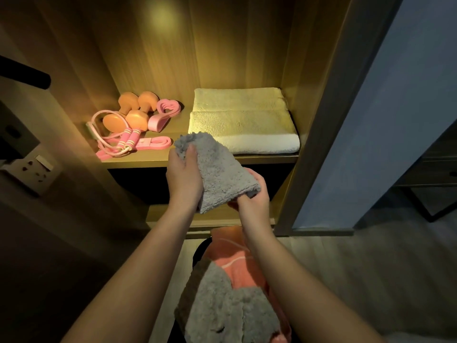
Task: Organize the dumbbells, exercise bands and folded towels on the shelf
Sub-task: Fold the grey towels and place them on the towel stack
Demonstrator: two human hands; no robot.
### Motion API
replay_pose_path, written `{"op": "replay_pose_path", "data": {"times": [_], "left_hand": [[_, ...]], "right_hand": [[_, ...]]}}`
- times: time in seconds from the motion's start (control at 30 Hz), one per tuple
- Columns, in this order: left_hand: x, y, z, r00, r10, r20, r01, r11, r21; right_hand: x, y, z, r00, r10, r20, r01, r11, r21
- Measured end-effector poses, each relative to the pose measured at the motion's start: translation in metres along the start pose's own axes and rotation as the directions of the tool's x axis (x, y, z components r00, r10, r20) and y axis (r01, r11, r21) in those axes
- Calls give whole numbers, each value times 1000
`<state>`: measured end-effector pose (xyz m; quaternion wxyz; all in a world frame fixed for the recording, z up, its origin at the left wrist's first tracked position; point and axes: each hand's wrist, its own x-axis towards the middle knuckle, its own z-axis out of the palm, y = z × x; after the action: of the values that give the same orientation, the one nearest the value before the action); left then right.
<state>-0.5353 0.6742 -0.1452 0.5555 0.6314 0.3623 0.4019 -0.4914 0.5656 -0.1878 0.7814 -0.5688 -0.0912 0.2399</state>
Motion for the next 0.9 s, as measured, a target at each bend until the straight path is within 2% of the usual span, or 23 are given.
{"op": "replay_pose_path", "data": {"times": [0.13, 0.2, 0.27, 0.37, 0.47, 0.57, 0.63, 0.73, 0.9], "left_hand": [[-7, 0, -1, 990, 130, -57, -133, 989, -63], [-6, -3, -5, 981, 135, -140, -148, 986, -83], [-4, -8, -7, 976, 104, -191, -118, 991, -63], [-2, -16, -9, 978, 5, -210, -22, 997, -79], [0, -18, -12, 980, 1, -198, -13, 998, -60], [-3, -12, -10, 984, 58, -166, -68, 996, -53], [-5, -7, -9, 982, 120, -149, -131, 989, -69], [-8, -4, -9, 960, 237, -146, -244, 969, -31], [-10, 3, -10, 948, 287, -138, -292, 956, -22]], "right_hand": [[3, -2, 1, 992, 44, -115, -33, 995, 97], [7, -2, -1, 984, 4, -178, 4, 999, 44], [10, -3, -2, 981, 16, -194, -3, 998, 71], [8, -8, -1, 989, 89, -117, -66, 979, 194], [6, -11, -2, 974, 216, -71, -204, 967, 151], [4, -14, -3, 873, 487, -27, -482, 870, 99], [-2, -17, -3, 801, 596, 60, -598, 791, 124], [-10, -19, -5, 750, 640, 168, -661, 726, 191], [-18, -20, -9, 800, 542, 256, -598, 688, 412]]}}
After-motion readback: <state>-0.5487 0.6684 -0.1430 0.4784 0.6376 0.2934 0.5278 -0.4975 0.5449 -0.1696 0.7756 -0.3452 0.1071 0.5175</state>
